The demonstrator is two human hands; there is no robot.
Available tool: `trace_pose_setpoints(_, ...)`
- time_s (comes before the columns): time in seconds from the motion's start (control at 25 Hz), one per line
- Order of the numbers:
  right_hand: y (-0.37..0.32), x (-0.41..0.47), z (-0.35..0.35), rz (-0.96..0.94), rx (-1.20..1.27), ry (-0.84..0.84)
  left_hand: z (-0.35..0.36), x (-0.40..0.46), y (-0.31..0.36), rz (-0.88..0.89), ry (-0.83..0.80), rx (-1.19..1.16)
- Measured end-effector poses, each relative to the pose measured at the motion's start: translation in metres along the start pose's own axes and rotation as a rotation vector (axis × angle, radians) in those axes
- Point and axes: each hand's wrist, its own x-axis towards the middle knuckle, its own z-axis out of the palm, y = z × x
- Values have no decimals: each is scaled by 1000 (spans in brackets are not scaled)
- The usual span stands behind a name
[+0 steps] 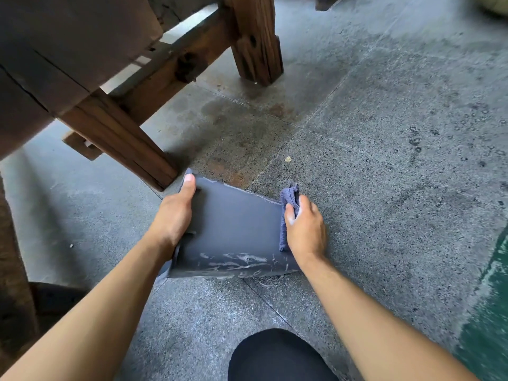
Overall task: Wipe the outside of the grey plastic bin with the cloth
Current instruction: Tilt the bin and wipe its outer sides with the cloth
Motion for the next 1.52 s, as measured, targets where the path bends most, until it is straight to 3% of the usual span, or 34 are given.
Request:
trace_pose_setpoints(0.6, 35, -1, -9, 30, -41, 2, 8, -7, 6, 33, -1, -14)
trace_pose_setpoints(0.76, 51, 0, -15, 204, -58, -29, 1, -12, -4, 17, -89, -48)
trace_pose_setpoints(0.92, 64, -2, -31, 269, 21, -32, -12, -16, -7, -114, -225, -292)
trace_pose_setpoints(1.08, 45, 4, -51, 167, 136, 29, -31, -18, -2, -203, -418, -435)
trace_pose_setpoints(1.4, -95, -14, -57, -271, 405, -3, -27, -9, 13, -338, -476, -396)
trace_pose_setpoints(1.52, -136, -34, -43, -391, 344, -99, -14, -8, 12, -377, -465, -368)
